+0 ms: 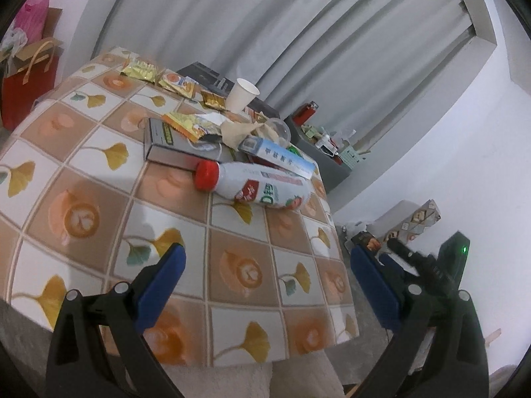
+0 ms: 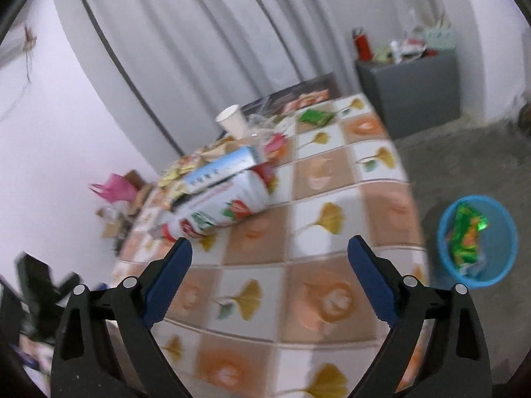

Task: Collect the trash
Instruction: 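Move both tools back over the table toward the remaining trash, then grasp the beige paper napkin with left gripper while right gripper grasps blue-white box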

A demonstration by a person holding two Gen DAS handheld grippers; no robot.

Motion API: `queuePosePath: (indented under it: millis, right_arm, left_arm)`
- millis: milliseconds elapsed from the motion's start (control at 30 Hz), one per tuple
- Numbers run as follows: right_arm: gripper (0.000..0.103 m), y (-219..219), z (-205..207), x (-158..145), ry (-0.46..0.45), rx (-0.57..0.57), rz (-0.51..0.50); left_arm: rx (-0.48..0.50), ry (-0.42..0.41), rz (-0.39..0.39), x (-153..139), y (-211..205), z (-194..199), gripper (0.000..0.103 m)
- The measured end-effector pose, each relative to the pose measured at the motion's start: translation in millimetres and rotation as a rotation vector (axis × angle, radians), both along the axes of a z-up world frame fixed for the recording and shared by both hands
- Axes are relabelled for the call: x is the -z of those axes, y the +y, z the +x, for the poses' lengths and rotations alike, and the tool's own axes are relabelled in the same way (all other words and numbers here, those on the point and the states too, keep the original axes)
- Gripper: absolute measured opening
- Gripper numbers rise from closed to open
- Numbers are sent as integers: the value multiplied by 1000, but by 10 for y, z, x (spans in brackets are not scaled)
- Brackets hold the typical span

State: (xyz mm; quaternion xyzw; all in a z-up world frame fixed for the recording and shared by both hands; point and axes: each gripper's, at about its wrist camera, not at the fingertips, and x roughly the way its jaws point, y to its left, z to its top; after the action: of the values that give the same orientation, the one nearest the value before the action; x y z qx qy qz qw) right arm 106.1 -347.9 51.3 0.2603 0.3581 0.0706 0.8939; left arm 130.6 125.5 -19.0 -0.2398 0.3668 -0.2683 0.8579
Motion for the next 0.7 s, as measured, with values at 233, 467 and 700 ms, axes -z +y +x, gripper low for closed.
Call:
queuePosePath:
  millis: [233,467,700]
  right_arm:
    - [87,-137,643,26,71,-64,254]
    - [81,-225,1442,304,201,-52,402]
    - [80,-180,1975,651,323,-62,422]
  left_arm:
    - [7,-80,83,-53,-30,177,97]
    - [35,-173,203,-102,-153,287,97]
    - [43,-170,231,-37,-240,586,89]
